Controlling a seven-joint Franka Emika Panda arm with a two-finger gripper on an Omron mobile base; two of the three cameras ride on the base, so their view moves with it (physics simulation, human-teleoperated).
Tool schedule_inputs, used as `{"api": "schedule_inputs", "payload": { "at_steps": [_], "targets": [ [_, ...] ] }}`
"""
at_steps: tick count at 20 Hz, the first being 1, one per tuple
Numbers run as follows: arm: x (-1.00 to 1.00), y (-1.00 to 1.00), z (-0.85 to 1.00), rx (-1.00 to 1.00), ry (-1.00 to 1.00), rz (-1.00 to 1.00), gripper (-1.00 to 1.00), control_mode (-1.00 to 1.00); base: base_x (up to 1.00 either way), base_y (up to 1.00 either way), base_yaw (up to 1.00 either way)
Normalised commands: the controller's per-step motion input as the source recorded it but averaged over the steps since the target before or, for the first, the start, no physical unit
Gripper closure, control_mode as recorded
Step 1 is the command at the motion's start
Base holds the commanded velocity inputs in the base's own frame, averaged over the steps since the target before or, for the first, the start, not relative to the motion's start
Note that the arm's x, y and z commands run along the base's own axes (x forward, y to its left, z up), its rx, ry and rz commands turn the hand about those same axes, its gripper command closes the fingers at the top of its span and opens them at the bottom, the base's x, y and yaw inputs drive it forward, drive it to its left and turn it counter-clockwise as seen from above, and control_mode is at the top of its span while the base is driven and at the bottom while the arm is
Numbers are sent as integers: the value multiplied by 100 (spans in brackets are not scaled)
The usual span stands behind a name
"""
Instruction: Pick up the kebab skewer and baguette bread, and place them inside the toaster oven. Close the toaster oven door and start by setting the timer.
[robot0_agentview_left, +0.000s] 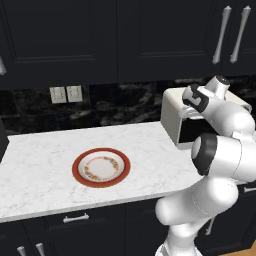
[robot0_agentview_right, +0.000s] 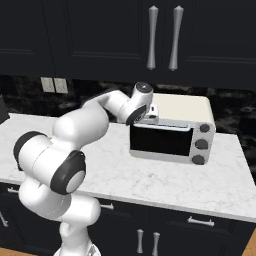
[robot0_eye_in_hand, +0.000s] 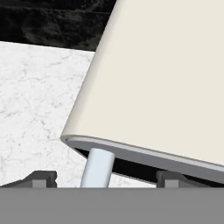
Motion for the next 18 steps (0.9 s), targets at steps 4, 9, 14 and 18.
{"api": "schedule_inputs", "payload": {
  "at_steps": [4,9,14,18],
  "targets": [
    [38,8,5,0,-9,5,-100,-100,0,0,0],
    [27,12,1,-3,-21,5,-100,-100,0,0,0],
    [26,11,6,-6,-24,5,-100,-100,0,0,0],
    [33,1,23,-8,-5,4,-100,-100,0,0,0]
  ]
}}
